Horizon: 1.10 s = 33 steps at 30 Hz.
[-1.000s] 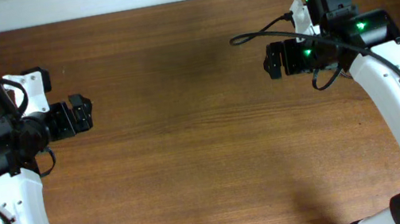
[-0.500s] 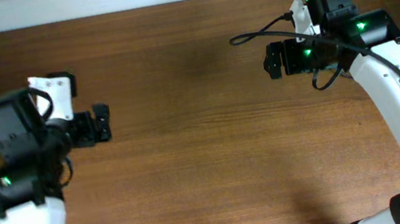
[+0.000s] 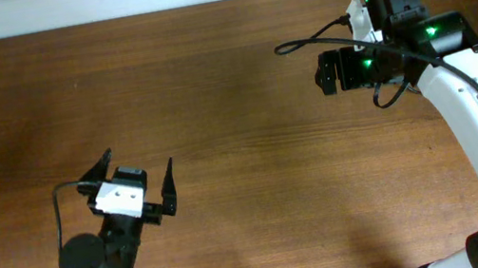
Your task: Untangle cables
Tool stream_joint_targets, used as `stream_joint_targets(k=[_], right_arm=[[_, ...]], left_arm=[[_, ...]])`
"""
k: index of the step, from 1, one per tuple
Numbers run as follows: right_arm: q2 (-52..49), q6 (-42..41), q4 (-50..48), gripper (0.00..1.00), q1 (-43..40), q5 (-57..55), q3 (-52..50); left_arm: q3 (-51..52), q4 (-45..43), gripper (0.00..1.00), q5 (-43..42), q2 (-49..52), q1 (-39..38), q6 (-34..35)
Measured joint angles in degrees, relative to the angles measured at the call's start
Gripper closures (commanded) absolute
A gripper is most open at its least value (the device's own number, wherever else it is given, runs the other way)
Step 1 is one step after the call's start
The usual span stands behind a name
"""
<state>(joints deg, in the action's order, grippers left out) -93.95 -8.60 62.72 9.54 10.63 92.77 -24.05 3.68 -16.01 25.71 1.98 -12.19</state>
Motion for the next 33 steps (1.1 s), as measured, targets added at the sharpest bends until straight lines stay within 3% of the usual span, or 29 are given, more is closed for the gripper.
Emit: stream_joint_targets(k=[5,13,23,33], right_arm=[[0.0,0.02,0.04,0.01,0.0,0.0,0.0],[0.04,0.07,0.04,0.01,0.0,0.0,0.0],[0.04,0.04,-0.04,0.01,0.0,0.0,0.0],[0.04,0.02,0.07,0.01,0.0,0.0,0.0]], left_arm=[[3.45,-2.58,0.01,0.22,-7.85,0.0,0.42],[20.46,-21.86,0.01,1.95,-15.02,0.0,8.68],[23.41,0.39,0.01,11.06,-24.87,0.0,12.48],[23.41,0.68,0.01,14.56,-24.87,0.0,12.22]])
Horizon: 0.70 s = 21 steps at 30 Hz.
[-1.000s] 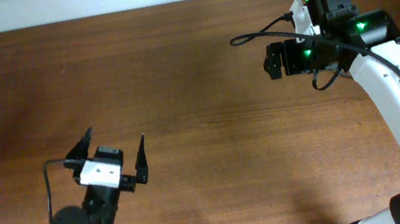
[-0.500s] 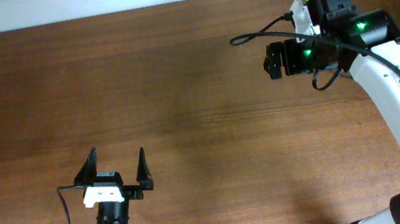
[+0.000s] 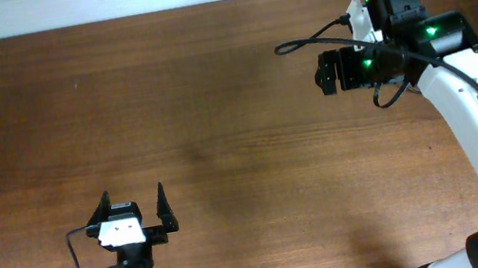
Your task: Untangle cables
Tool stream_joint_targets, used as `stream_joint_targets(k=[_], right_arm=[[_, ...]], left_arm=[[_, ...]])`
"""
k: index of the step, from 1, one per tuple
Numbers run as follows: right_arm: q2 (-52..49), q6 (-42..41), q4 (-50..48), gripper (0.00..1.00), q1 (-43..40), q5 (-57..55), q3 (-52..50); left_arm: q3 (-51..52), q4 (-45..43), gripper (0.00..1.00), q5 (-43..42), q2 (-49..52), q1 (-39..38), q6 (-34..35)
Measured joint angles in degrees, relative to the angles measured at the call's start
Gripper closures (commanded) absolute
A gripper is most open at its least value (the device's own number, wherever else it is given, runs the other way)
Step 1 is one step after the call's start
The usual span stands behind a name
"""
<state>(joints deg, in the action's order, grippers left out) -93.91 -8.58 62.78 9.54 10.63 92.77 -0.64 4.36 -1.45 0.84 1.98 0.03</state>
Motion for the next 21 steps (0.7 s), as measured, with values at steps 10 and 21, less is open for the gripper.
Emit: stream_joint_targets(k=[10,21], right_arm=[[0.0,0.0,-0.02,0.01,0.0,0.0,0.0],[0.0,-0.02,-0.02,0.01,0.0,-0.83,0.0]], left_arm=[[0.0,0.0,0.01,0.0,0.0,0.0,0.0],[0.0,0.0,0.01,0.0,0.0,0.0,0.0]])
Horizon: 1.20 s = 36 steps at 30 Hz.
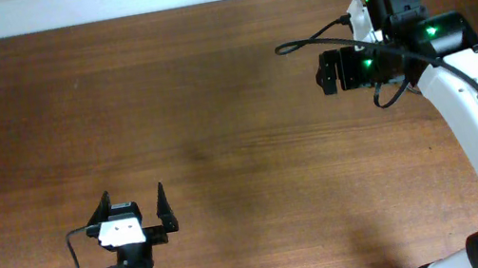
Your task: Untangle cables
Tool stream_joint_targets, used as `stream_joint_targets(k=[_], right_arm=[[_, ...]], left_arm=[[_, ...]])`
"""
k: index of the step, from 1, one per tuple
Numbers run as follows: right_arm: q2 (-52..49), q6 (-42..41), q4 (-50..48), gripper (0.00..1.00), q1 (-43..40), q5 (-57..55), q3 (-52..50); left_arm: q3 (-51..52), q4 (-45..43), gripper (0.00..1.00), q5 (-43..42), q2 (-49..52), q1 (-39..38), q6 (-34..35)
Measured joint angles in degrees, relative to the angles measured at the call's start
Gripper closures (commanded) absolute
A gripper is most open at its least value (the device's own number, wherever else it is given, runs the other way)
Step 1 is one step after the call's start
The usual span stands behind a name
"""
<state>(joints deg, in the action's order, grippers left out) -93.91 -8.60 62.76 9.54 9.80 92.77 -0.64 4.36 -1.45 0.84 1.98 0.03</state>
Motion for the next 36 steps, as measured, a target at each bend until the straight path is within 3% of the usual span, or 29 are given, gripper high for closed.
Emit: stream_joint_targets(k=[4,8,17,21,26,32,36], right_arm=[[2.62,0.0,-1.46,0.01,0.0,-1.6,-0.02],[13.09,-0.2,-12.52,0.01,0.55,-2.27,-6.93],[41.2,-2.14,-62.36,0.01,0.79,-3.23,-56.54],[52.78,-2.21,-76.67,0.01,0.85,-5.88,-71.84],[64.92,-2.21,-78.4,0.01,0.9,-8.98,-83.52],[76.52,-2.19,-78.4,0.01,0.94,-11.85,-90.75],[84.87,-2.23,-68.0,0.01,0.96,-13.33,-92.15]], left_arm=[[0.0,0.0,0.01,0.0,0.0,0.0,0.0],[0.0,-0.02,0.01,0.02,-0.02,0.0,-0.02],[0.0,0.0,0.01,0.04,-0.07,0.0,-0.2],[0.0,0.0,0.01,0.04,-0.11,0.0,-0.22],[0.0,0.0,0.01,0.04,-0.11,0.0,-0.2],[0.0,0.0,0.01,0.02,-0.15,0.0,-0.22],[0.0,0.0,0.01,0.04,-0.22,0.0,-0.22]])
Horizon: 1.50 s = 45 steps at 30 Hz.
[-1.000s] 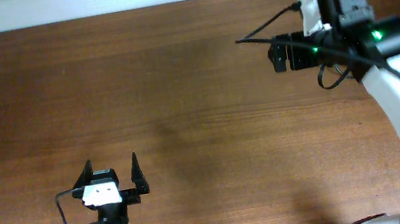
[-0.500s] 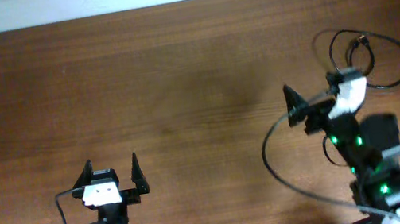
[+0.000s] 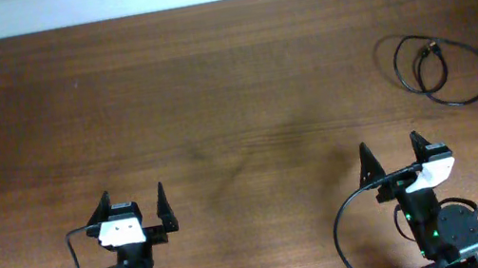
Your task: Untangle cables
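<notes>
A thin black cable (image 3: 436, 69) lies coiled in loose loops at the far right of the wooden table (image 3: 216, 109), a small connector inside the loops. Parts of two more dark cable loops show at the right edge. My left gripper (image 3: 129, 205) stands open near the front left, nothing between its fingers. My right gripper (image 3: 390, 154) stands open near the front right, also empty. Both are well away from the cables.
The table's far edge meets a white wall along the top. Each arm's own black lead (image 3: 345, 223) curls beside its base at the front.
My right arm has moved from the far right of the table back to the front right, and its gripper now stands open. A coiled black cable now shows where the arm was. Left arm unmoved.
At first my left gripper was open and turned at the front left while my right arm reached over the far right. Then the left gripper sat squared up nearer the front and stayed. Now the right arm is back at the front, the cable uncovered.
</notes>
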Tool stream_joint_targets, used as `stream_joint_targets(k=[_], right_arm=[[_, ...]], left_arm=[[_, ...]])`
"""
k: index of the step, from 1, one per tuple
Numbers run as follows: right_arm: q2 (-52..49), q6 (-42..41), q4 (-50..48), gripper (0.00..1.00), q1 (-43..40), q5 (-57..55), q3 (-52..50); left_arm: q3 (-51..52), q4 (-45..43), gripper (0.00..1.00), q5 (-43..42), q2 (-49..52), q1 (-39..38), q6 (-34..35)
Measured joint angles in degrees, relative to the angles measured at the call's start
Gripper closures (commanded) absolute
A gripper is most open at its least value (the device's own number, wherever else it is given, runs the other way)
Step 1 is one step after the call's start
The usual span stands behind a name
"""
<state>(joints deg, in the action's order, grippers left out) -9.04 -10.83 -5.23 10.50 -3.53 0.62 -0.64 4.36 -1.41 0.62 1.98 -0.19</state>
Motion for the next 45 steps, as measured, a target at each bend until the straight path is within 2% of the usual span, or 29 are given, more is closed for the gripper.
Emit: stream_joint_targets(k=[1,3,45], right_arm=[[3.37,0.04,5.44,0.01,0.0,-0.57,-0.02],[6.54,0.09,8.92,0.01,0.0,-1.22,-0.02],[8.2,0.09,8.94,0.01,0.0,-1.42,-0.02]], left_arm=[[0.0,0.0,0.01,0.0,0.02,0.0,0.0],[0.0,0.0,0.01,0.0,-0.04,0.0,0.0],[0.0,0.02,0.01,-0.02,-0.04,0.0,0.0]])
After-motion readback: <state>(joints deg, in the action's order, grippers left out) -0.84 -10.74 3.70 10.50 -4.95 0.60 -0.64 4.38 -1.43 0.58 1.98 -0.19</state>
